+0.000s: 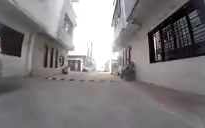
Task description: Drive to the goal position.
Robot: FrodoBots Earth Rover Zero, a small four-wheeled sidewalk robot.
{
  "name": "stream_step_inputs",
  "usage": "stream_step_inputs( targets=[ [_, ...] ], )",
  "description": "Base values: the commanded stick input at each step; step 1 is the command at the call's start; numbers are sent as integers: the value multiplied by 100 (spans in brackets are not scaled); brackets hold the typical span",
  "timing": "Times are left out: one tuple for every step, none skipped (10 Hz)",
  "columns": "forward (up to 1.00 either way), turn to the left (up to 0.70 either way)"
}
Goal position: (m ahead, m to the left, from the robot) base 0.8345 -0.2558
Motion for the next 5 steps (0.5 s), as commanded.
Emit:
stream_step_inputs(
  targets=[
    [100, 40],
    [100, 40],
    [100, 40],
    [100, 40],
    [100, 40]
  ],
)
